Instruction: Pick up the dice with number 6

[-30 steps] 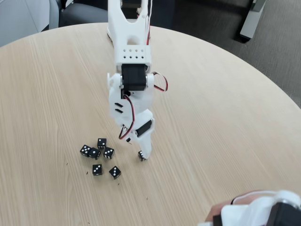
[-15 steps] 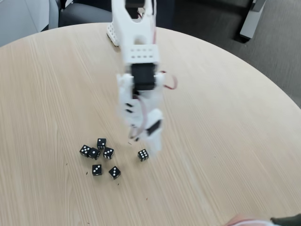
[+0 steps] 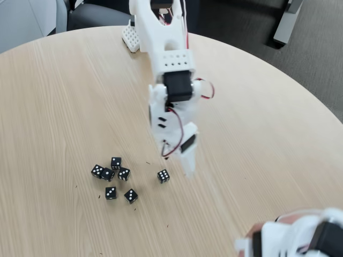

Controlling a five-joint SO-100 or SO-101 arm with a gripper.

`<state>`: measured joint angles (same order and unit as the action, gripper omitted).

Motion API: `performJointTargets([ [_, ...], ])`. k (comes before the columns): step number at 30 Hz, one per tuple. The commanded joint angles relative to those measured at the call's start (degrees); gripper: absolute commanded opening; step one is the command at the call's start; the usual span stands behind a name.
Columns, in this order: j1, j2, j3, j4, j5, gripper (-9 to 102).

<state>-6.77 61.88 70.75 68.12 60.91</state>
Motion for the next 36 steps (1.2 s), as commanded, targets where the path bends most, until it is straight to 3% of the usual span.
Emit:
performJointTargets([
  [1,3.87,0.62,-1.23,0.26,0.0,26],
  [10,7.47,0.62,-1.23,0.26,-1.41,26],
  [23,2.37,0.62,-1.23,0.26,-1.58,27],
  [36,3.34,0.62,-1.14,0.26,-1.67,26],
])
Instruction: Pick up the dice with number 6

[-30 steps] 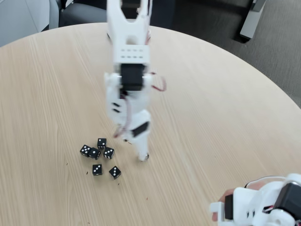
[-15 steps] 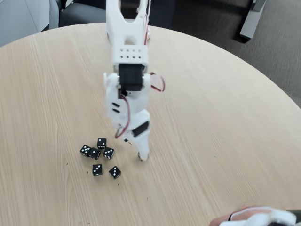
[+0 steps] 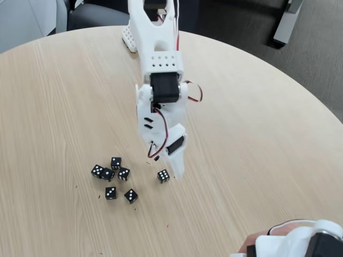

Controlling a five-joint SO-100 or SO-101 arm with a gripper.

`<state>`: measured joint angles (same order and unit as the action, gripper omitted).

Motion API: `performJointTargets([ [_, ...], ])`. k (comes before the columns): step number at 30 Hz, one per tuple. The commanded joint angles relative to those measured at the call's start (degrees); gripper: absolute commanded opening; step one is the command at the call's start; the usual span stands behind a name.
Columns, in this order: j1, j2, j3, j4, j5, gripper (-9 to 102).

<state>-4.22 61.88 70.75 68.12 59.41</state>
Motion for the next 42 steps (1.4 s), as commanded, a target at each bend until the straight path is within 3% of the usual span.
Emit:
performJointTargets([
  [1,0.79,0.62,-1.14,0.26,-0.35,26],
  [30,1.05,-4.31,-1.14,0.0,6.15,21],
  [42,1.14,-4.39,-1.14,0.18,21.36,21],
])
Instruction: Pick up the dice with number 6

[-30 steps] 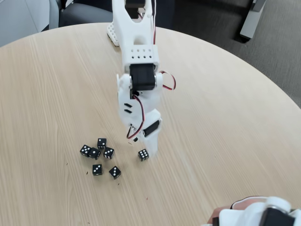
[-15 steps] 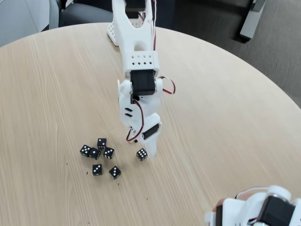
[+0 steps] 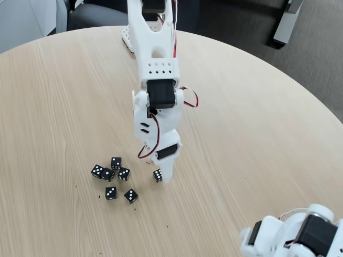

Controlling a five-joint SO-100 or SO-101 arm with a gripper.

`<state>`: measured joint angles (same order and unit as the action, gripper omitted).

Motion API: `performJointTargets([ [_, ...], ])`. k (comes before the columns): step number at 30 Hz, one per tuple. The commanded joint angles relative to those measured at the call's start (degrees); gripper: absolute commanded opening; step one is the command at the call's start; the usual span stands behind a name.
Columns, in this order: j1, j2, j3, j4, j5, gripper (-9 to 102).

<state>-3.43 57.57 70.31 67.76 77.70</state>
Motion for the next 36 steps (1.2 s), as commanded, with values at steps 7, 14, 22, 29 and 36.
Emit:
performJointTargets([
  [7,3.34,-0.09,-0.7,0.53,6.06,21],
  [14,3.78,-0.09,-0.62,0.53,5.71,12],
  [22,3.78,-0.09,-0.62,0.53,4.04,0],
  [29,3.69,4.22,-0.79,0.79,0.0,0],
  [36,2.81,28.21,2.29,9.93,-11.16,0],
])
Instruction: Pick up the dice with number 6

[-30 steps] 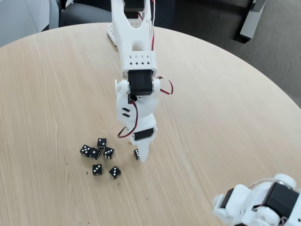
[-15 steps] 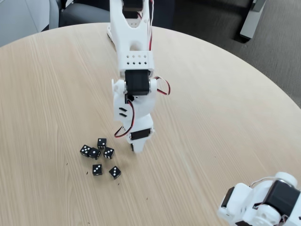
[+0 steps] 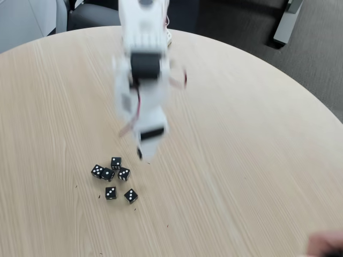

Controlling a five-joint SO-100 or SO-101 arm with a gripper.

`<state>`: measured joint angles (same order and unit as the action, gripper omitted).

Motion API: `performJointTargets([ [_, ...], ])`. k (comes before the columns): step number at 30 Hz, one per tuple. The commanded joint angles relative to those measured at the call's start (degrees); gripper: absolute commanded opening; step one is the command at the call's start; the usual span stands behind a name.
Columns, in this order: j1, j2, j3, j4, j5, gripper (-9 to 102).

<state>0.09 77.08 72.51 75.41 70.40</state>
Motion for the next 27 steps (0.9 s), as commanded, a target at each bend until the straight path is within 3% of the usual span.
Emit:
performJointTargets([
  [1,-0.79,11.78,0.79,3.69,-5.89,0],
  [7,-0.88,28.48,3.96,9.49,-16.08,0],
  [16,-0.88,63.11,14.06,15.29,-39.81,0],
  [23,-0.88,85.52,36.74,14.59,-57.22,0],
  [27,-0.88,91.05,52.73,12.74,-61.61,0],
])
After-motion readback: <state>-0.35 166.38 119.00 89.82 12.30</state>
